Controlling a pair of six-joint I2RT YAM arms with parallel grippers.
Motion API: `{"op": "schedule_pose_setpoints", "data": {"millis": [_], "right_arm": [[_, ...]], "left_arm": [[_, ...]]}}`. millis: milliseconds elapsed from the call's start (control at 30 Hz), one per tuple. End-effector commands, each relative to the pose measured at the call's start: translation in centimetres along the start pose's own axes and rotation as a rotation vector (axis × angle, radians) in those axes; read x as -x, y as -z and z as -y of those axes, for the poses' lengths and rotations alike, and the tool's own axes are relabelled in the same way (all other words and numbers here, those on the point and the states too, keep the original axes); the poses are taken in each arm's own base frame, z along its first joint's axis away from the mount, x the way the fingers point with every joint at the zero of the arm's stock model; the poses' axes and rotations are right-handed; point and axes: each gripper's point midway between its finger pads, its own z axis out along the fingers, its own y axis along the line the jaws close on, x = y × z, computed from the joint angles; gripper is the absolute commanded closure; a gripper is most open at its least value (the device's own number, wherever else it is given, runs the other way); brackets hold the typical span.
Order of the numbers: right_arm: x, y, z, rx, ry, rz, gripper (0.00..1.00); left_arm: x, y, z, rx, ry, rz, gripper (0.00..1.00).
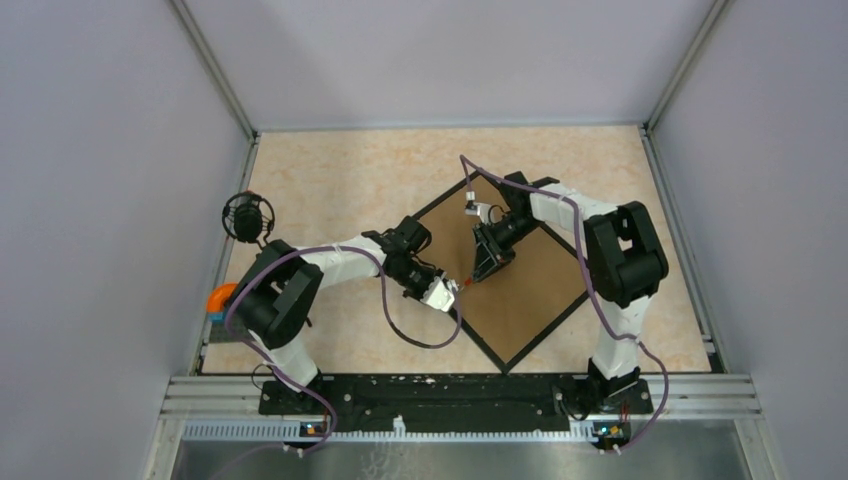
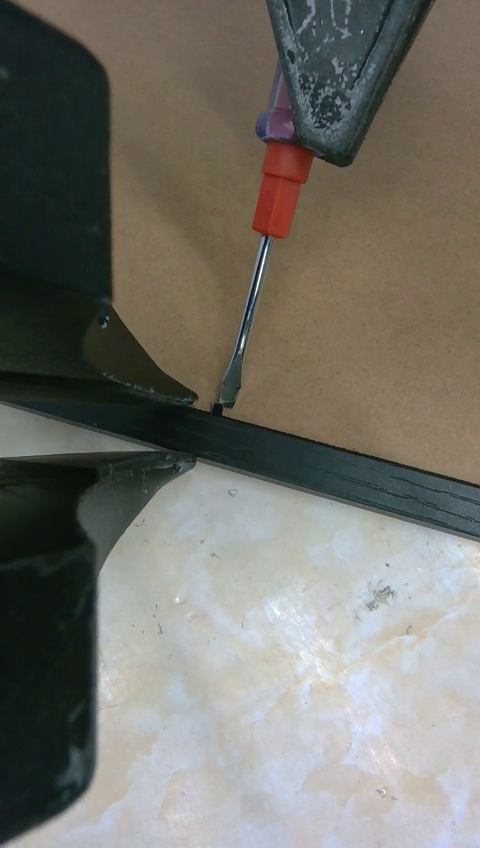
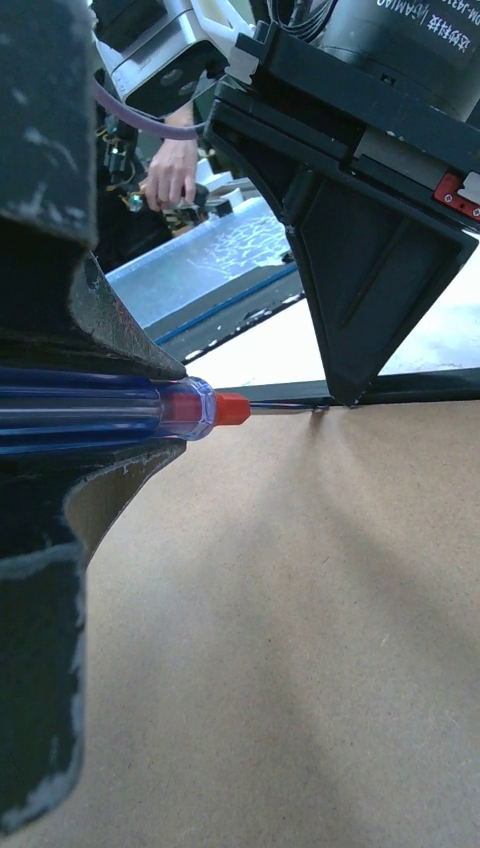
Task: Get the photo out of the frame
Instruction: Release the photo frame item from the photo frame.
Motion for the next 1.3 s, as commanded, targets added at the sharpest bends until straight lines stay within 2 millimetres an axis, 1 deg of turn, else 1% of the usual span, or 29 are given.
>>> {"op": "schedule_pose_setpoints", "data": {"millis": [0,67,200,300,500,767,1000,1100,1267], "right_arm": [[0.4,-1.2,-1.1,0.036,0.011,-0.012,1.0],[0.3,-1.2,-1.4,0.042,0.017,-0.017,1.0],[-0.5,-1.4,-3.4,0.065,0.053,-0.034,1.0],[-1.0,-1.9,-4.8,0.085,0.077,-0.034,1.0],[-1.6,-2.3,-6.9,0.097,0.139,-0.036,1.0],[-2.9,-3.2,-9.2,0.159,0.165,-0.072,1.0],[-3.2,-3.2,-10.7,0.252,0.146,-0.081,1.0],[-3.2,-3.1,-11.0,0.275,0.149,-0.079,1.0],[-3.4,-3.5,-11.5,0.276,0.177,-0.089,1.0]], "left_arm": [[-1.9,-0.9,-0.3,0.019,-0.004,-0.053,0.81],[-2.0,-1.0,-0.4,0.017,-0.002,-0.055,0.82],[-2.1,-1.1,-0.8,0.023,0.006,-0.059,0.85],[-2.2,-1.1,-1.2,0.038,0.006,-0.06,0.87],[-2.6,-1.3,-1.8,0.056,0.014,-0.077,0.89],[-2.8,-1.2,-2.2,0.078,0.025,-0.086,0.9],[-3.2,-1.1,-2.4,0.106,0.047,-0.105,0.9],[-3.2,-1.1,-2.9,0.132,0.066,-0.111,0.9],[-3.6,-1.1,-4.4,0.176,0.136,-0.126,0.93]]}}
